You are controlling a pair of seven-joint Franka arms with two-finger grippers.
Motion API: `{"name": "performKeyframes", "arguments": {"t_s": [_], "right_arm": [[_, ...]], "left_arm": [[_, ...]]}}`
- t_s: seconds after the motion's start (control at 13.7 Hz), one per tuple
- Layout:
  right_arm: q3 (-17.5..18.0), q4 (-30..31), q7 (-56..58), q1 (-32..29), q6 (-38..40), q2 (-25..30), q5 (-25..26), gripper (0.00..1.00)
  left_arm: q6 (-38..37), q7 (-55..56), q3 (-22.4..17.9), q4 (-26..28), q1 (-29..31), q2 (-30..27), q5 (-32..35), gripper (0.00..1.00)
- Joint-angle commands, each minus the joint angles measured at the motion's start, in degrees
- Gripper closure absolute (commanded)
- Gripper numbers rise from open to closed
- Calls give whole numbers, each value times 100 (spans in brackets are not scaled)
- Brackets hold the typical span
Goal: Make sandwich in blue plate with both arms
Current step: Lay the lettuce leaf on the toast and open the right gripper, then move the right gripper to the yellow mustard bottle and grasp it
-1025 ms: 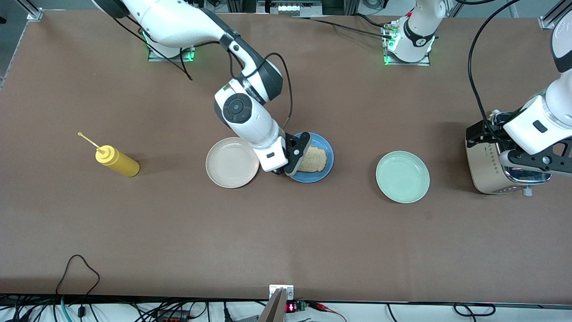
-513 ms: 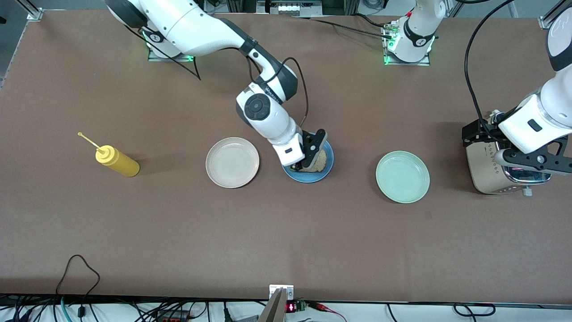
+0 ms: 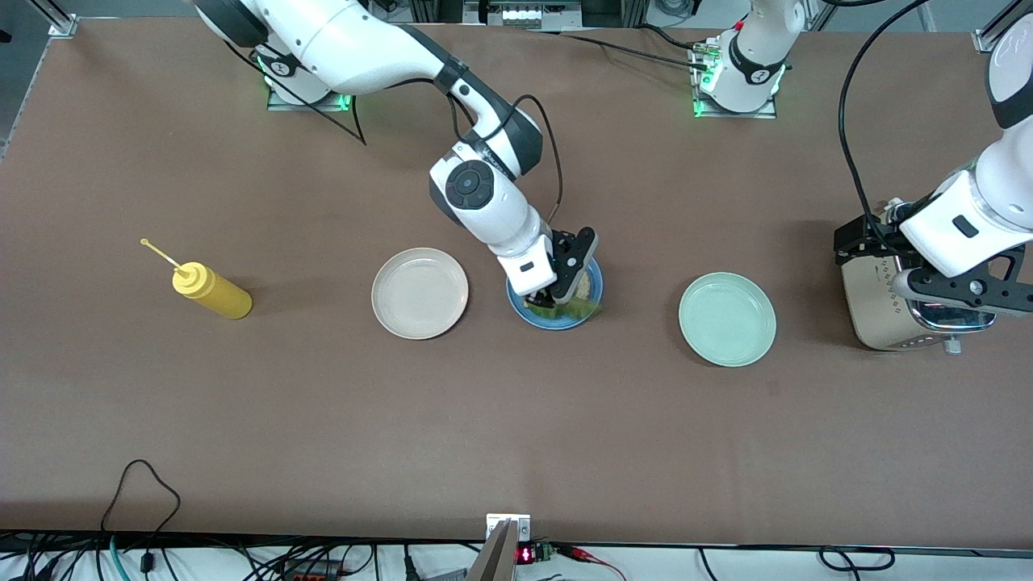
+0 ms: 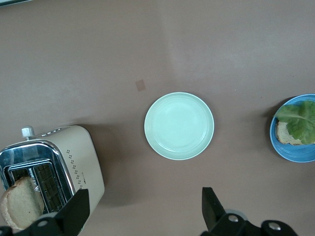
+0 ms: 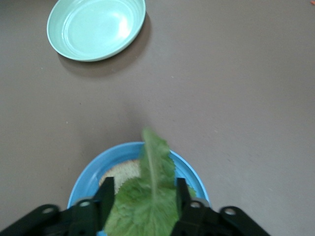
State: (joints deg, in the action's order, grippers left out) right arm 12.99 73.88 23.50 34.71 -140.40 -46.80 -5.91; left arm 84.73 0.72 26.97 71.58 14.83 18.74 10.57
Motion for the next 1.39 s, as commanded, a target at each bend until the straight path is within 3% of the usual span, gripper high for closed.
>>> {"name": "performKeyframes", "arguments": {"t_s": [0.0,0.15,0.29,0.59,0.81,0.95,1.32], "right_arm": [[-356,127,-91,27,529,530,229,0],[-533,145,-74,-182,1196,951,284,0],[-534,145,-21,-814,1891,1347,248,0],[-508,547,532,-1843,2542,2199,187,0],[-516,1144,1836,-2694,2904,2859,-741,0],[-516,1575,3066,-3423,2983,3105,-1654,0],[-534,1849,5933,-5181,4098,3028,-3396,0]], "left_arm": [[-97,78,36,-92,28,34,-55,0],[-166,112,45,48,2,-27,-38,0],[-185,288,89,23,-24,-28,-29,0],[-167,288,89,23,11,-28,-64,0],[-167,297,89,31,2,-19,-64,0],[-167,306,97,23,2,-19,-73,0],[-167,306,89,23,11,-19,-81,0]]}}
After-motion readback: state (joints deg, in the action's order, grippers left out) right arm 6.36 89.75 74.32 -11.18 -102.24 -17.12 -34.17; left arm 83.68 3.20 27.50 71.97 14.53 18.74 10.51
